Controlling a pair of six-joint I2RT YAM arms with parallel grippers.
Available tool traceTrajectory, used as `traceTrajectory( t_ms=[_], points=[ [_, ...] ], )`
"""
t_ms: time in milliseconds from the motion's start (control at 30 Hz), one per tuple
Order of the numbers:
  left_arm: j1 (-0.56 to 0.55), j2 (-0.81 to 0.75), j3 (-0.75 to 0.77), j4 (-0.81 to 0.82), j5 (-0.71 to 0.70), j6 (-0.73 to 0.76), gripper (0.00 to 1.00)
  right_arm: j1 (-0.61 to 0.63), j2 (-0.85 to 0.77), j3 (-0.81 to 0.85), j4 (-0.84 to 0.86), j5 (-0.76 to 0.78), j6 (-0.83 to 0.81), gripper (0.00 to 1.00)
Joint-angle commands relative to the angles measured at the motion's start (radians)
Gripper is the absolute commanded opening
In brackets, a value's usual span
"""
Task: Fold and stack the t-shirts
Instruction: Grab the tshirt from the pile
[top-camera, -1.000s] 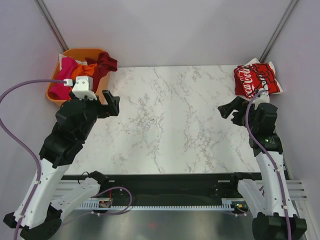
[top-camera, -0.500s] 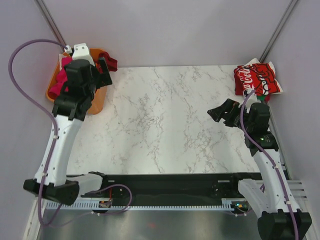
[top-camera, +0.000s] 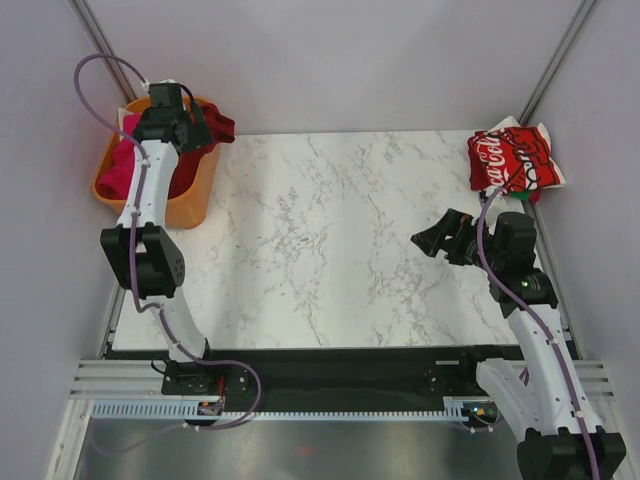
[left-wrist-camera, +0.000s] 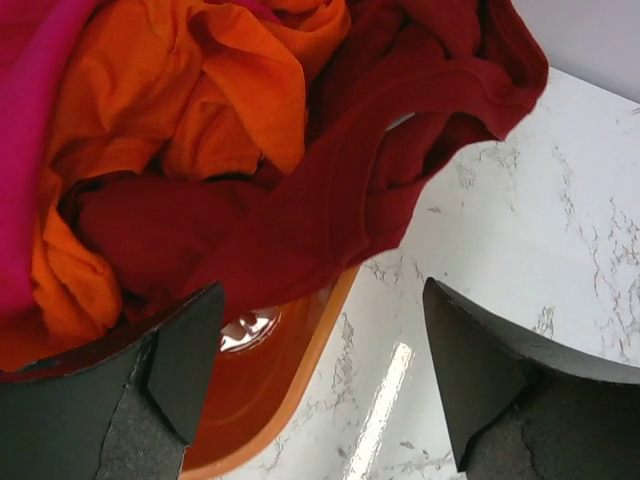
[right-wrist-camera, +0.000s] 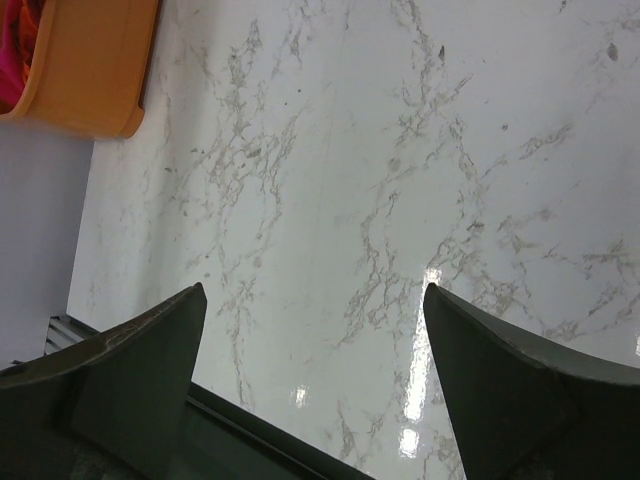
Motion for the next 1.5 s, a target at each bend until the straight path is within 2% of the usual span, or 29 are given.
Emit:
traceTrajectory(
  t_ms=[0, 167, 267, 333, 400, 533, 633, 667, 767, 867, 1100, 1133, 1167, 1233, 1300, 1333, 1367, 1433, 1467],
  points=[
    [0.026, 0.053, 0.134, -0.003, 0.058, -0.026, 0.88, 0.003, -0.021, 0.032, -0.029, 0.002, -0.035, 0.98],
    [0.036, 0.159, 0.193, -0.008, 0.052, -0.026, 0.86, 0.006, -0.017, 0.018, -0.038, 0.015, -0.046, 0.98],
    [0.036, 0.192, 0.19, -0.006, 0.057, -0.038, 0.79, 0.006, -0.006, 0.02, -0.038, 0.027, -0.054, 0.98],
    [0.036, 0.208, 0.191, -0.006, 0.058, -0.042, 0.68, 0.011, -0.003, 0.023, -0.038, 0.034, -0.058, 0.98],
    [0.037, 0.222, 0.188, -0.006, 0.064, -0.043, 0.64, 0.015, 0.002, 0.024, -0.038, 0.041, -0.061, 0.98],
    [0.036, 0.236, 0.185, -0.006, 0.06, -0.039, 0.65, 0.017, 0.008, 0.021, -0.038, 0.054, -0.067, 0.98],
    [0.036, 0.242, 0.19, -0.006, 0.054, -0.039, 0.5, 0.023, 0.014, 0.023, -0.038, 0.059, -0.067, 0.98],
    [0.036, 0.241, 0.191, -0.005, 0.05, -0.041, 0.38, 0.024, 0.014, 0.023, -0.038, 0.062, -0.07, 0.98],
    [0.036, 0.221, 0.205, -0.006, 0.038, -0.043, 0.16, 0.026, 0.014, 0.023, -0.038, 0.068, -0.072, 0.98],
    [0.036, 0.193, 0.225, -0.008, 0.035, -0.029, 0.02, 0.029, 0.014, 0.02, -0.038, 0.073, -0.072, 0.98],
    [0.005, 0.058, 0.282, -0.014, -0.012, 0.005, 0.02, 0.038, 0.014, 0.026, -0.042, 0.077, -0.074, 0.98],
    [-0.016, 0.04, 0.303, -0.016, -0.041, 0.048, 0.02, 0.037, 0.014, 0.027, -0.041, 0.077, -0.074, 0.98],
    [-0.089, 0.012, 0.352, -0.016, -0.127, 0.081, 0.02, 0.038, 0.012, 0.028, -0.042, 0.079, -0.074, 0.98],
    [-0.169, -0.003, 0.413, -0.013, -0.199, 0.176, 0.02, 0.038, 0.012, 0.035, -0.045, 0.081, -0.074, 0.98],
    [-0.312, -0.015, 0.493, -0.003, -0.293, 0.238, 0.02, 0.038, 0.012, 0.05, -0.056, 0.087, -0.074, 0.98],
    [-0.366, -0.014, 0.515, 0.009, -0.336, 0.329, 0.02, 0.038, 0.011, 0.057, -0.064, 0.091, -0.077, 0.98],
    [-0.469, -0.012, 0.544, 0.05, -0.408, 0.377, 0.02, 0.038, 0.009, 0.061, -0.071, 0.105, -0.077, 0.98],
    [-0.57, -0.012, 0.542, 0.096, -0.491, 0.5, 0.02, 0.04, 0.002, 0.083, -0.104, 0.119, -0.081, 0.98],
    [-0.657, -0.009, 0.549, 0.13, -0.556, 0.534, 0.02, 0.038, -0.003, 0.09, -0.116, 0.142, -0.084, 0.98]
  ],
)
